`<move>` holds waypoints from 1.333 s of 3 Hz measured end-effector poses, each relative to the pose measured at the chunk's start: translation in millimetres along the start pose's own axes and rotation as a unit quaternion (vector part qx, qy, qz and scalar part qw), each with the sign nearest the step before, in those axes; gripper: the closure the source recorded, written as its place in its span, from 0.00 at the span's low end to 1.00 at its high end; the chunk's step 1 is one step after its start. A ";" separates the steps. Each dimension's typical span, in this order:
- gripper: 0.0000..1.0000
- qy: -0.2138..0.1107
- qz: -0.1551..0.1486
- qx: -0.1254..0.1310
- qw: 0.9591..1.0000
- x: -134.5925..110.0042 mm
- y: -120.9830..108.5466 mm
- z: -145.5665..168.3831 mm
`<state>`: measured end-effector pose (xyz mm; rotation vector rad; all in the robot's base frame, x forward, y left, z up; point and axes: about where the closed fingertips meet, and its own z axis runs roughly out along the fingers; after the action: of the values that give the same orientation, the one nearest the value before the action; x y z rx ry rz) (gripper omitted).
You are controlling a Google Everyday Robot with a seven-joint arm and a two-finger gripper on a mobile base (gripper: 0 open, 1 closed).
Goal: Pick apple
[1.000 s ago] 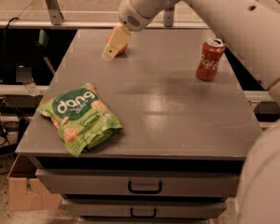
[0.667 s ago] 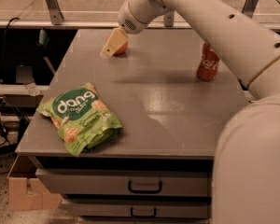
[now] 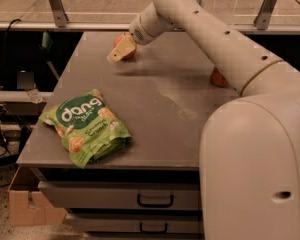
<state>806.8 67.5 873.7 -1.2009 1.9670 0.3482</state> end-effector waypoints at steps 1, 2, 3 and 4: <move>0.18 -0.003 0.048 -0.010 0.999 4.6 -9.9 21.4; 0.48 -0.009 0.087 -0.018 0.996 8.4 -16.1 30.7; 0.72 -0.019 0.094 -0.018 0.995 6.1 -11.8 24.5; 0.96 -0.054 0.072 -0.043 0.995 -7.9 17.4 -6.4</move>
Offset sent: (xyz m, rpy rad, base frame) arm 0.0374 0.0001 -0.0251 0.1513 0.1571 -0.1253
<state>791.0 77.7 880.9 -1.0728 1.9650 0.5658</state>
